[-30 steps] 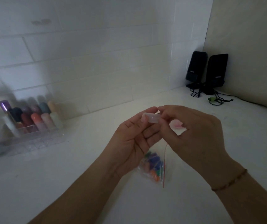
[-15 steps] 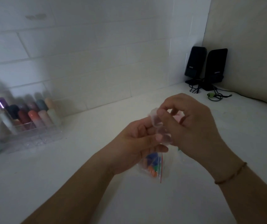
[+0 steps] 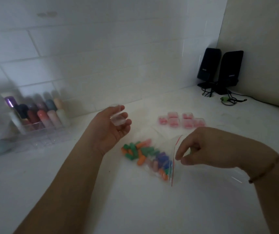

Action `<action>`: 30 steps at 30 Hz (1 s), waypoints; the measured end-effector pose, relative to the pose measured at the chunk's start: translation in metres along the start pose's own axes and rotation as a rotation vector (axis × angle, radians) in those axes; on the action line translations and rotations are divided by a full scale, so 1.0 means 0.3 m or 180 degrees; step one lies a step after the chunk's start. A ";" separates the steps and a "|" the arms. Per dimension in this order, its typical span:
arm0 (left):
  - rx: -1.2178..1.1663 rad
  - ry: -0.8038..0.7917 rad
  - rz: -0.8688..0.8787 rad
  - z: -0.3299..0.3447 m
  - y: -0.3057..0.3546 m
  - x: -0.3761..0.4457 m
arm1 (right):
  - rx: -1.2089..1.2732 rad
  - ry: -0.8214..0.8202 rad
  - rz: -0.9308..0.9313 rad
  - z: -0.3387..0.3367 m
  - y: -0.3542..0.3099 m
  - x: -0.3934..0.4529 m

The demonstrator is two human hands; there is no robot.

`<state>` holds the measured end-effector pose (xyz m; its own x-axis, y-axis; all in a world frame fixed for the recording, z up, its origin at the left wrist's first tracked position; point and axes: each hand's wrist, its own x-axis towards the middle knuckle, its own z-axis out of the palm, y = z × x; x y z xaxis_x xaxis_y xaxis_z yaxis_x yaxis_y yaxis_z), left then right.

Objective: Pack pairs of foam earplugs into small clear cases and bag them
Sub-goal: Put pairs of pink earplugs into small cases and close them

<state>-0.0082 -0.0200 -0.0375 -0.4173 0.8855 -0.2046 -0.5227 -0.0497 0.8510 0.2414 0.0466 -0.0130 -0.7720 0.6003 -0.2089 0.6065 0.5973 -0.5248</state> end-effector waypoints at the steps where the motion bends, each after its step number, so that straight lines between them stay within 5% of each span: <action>1: 0.0209 0.0066 0.0136 -0.014 0.007 0.006 | -0.0068 -0.0008 -0.0041 0.012 -0.008 0.007; 6: 0.2542 0.0355 0.0703 -0.050 -0.022 0.027 | -0.1101 0.0787 0.0058 0.089 -0.025 0.046; 8: 0.2889 0.0286 0.0725 -0.036 -0.043 0.028 | -0.1357 0.0904 0.0028 0.110 -0.035 0.052; 21: 0.3035 0.0055 0.0834 0.004 -0.098 0.030 | -0.1382 0.0841 -0.0153 0.174 -0.021 0.112; 30: 0.1783 -0.0291 0.0519 0.012 -0.115 0.032 | -0.1259 0.1187 0.0026 0.198 -0.012 0.132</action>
<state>0.0084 -0.0081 -0.0670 -0.3805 0.9243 -0.0284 0.0253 0.0411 0.9988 0.1974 0.0367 -0.0683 -0.6909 0.7106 0.1329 0.6929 0.7033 -0.1588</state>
